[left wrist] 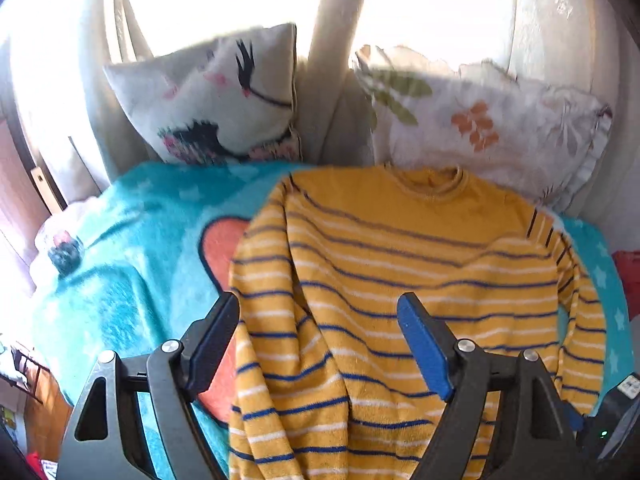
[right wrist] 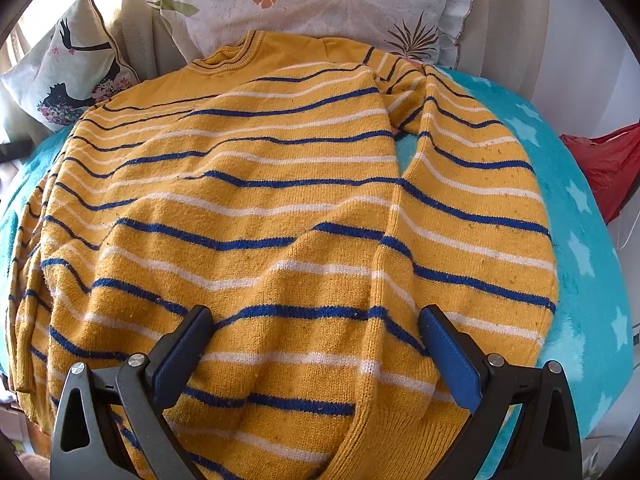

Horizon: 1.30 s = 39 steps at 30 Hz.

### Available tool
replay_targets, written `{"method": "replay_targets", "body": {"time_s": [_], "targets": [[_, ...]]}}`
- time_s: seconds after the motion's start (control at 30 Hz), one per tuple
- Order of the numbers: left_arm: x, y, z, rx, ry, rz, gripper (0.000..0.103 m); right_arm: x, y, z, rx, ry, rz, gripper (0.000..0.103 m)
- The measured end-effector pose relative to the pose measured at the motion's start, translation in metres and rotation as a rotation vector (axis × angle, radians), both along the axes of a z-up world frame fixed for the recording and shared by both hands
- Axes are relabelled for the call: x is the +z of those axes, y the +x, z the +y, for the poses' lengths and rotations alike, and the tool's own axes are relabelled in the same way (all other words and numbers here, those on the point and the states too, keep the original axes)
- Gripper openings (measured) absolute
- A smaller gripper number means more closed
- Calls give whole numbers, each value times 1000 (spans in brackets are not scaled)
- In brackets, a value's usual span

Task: Fold small clothes
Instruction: 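Move the right gripper to a sweater sleeve cuff and close on it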

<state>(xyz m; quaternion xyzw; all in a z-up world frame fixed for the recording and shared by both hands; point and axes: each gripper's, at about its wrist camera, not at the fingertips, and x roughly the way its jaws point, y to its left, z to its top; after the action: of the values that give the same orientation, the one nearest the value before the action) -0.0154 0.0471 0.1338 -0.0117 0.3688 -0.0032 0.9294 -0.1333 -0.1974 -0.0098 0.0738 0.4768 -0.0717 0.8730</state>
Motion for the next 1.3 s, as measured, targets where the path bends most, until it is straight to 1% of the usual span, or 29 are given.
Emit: {"method": "replay_targets", "body": {"time_s": [0.03, 0.07, 0.1, 0.17, 0.2, 0.23, 0.27, 0.33, 0.37, 0.47, 0.57, 0.6, 0.63, 0.67, 0.7, 0.73, 0.8, 0.87, 0.93, 1.0, 1.03, 1.07, 1.1, 1.13, 1.17, 1.23, 1.3], "targets": [[13, -9, -4, 10, 2, -33, 90, 0, 1, 0, 9, -4, 7, 103], [28, -14, -3, 30, 9, -76, 101, 1, 2, 0, 16, -5, 14, 103], [40, -19, -1, 52, 30, -113, 103, 1, 3, 0, 20, 0, 21, 103], [60, -31, -1, 73, 71, -176, 103, 1, 4, 0, 34, -3, 26, 103], [69, -29, -1, 81, 95, -191, 103, 2, 5, -1, 41, -1, 26, 103], [74, -26, -1, 82, 115, -185, 103, 1, 5, -1, 48, -2, 26, 103], [75, -20, -2, 68, 119, -160, 103, 2, 4, -1, 57, 0, 21, 103], [77, -16, 1, 48, 79, -122, 103, 1, 2, -3, 62, 5, 8, 103], [77, -18, 2, 51, 53, -119, 103, 1, 1, -3, 61, 6, 2, 103], [81, -32, 5, 60, -31, -166, 103, 1, 2, -2, 60, 0, 8, 103], [86, -35, 2, 41, -72, -212, 103, 2, 9, -3, 78, 6, 49, 103], [86, -31, 1, 28, -76, -197, 103, 3, 13, -4, 81, 13, 64, 103], [84, -25, 0, 6, -74, -163, 103, 5, 17, -7, 76, 23, 84, 101], [80, -16, -2, -17, -64, -111, 103, 8, 21, -10, 61, 28, 98, 98], [75, -9, -2, -38, -57, -68, 103, 14, 23, -14, 36, 44, 106, 90], [69, -5, -1, -54, -59, -37, 103, 18, 24, -18, 20, 61, 106, 83], [57, 2, 4, -66, -77, 17, 103, 33, 27, -25, -21, 120, 88, 80], [47, 11, 10, -84, -70, 58, 103, 44, 31, -28, -45, 135, 71, 79], [42, 22, 23, -67, -68, 77, 103, 55, 37, -28, -75, 132, 55, 79], [39, 32, 43, -41, -85, 84, 101, 64, 46, -23, -83, 171, 51, 79], [40, 38, 52, -33, -89, 86, 93, 66, 51, -19, -74, 194, 50, 79], [38, 43, 62, -33, -92, 93, 80, 68, 54, -13, -61, 213, 49, 79], [35, 48, 71, -43, -99, 110, 72, 72, 61, -1, -33, 239, 50, 79], [32, 53, 80, -53, -110, 135, 52, 72, 61, 7, -10, 247, 46, 77], [26, 57, 89, -55, -124, 166, 41, 73, 65, 20, 35, 262, 43, 77], [15, 62, 109, -35, -154, 215, 41, 77, 75, 48, 140, 306, 32, 76], [7, 62, 124, -6, -152, 232, 41, 78, 84, 81, 245, 334, 40, 76]]}}
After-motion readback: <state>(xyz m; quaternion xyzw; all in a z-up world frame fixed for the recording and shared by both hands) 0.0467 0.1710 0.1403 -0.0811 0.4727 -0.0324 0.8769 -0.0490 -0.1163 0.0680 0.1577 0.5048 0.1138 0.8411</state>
